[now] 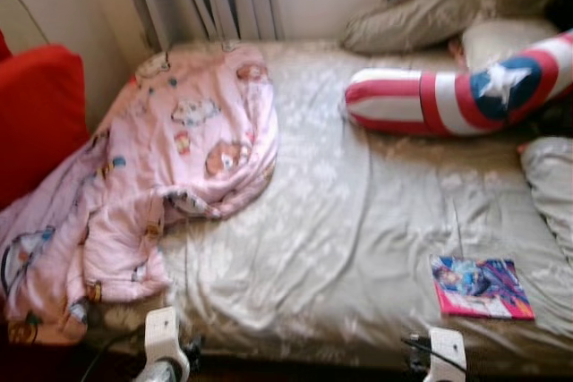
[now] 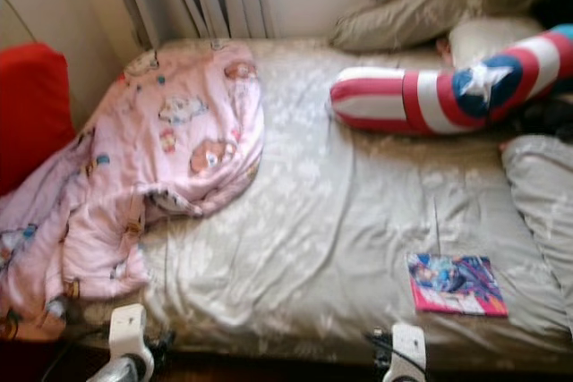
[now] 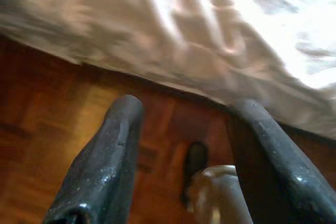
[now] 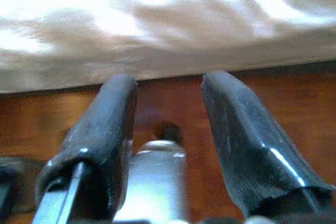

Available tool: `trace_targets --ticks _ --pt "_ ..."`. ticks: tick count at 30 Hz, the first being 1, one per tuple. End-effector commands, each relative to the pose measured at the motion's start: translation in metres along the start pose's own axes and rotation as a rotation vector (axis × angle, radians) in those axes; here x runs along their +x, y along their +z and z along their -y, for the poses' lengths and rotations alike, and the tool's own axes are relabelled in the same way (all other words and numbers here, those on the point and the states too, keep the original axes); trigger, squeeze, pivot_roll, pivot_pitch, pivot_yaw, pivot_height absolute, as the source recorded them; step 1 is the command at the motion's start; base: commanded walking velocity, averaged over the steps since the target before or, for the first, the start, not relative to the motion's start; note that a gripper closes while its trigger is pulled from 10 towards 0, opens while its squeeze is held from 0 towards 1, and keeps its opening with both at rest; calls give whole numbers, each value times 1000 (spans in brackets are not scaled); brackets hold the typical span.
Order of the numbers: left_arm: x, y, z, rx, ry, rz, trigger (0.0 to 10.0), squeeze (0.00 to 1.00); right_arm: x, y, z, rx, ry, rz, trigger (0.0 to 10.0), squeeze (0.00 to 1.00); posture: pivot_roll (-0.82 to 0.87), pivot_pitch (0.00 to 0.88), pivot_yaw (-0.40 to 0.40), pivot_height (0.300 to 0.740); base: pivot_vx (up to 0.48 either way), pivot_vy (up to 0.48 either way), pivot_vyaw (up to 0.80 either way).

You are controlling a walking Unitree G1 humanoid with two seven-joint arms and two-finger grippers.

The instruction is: Clean up the room

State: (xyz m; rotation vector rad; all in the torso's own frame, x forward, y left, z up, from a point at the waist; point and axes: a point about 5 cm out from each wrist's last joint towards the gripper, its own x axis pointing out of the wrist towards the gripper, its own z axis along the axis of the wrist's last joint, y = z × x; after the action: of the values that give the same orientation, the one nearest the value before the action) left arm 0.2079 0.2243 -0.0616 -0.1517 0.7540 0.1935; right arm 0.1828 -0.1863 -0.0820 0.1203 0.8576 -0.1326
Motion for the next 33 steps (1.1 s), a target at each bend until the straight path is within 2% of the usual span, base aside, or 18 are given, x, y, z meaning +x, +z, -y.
trace_targets --ticks 1,16,23,33 --pt "0 -2 2 13 -3 -11 10000 0 -2 -5 7 -19 -19 -25 10000 0 46 102 53 740 0 368 0" --pt "-2 -8 1 12 6 -29 10000 0 -2 -7 6 -14 -17 -35 10000 0 42 117 55 740 0 367 0" --pt "-3 -12 0 14 7 -42 10000 0 -2 -8 7 -47 -9 -43 10000 0 46 119 52 740 0 368 0" --pt "-4 -16 -2 13 14 -51 10000 0 -2 -9 5 -46 -9 -41 10000 0 47 122 51 740 0 365 784"
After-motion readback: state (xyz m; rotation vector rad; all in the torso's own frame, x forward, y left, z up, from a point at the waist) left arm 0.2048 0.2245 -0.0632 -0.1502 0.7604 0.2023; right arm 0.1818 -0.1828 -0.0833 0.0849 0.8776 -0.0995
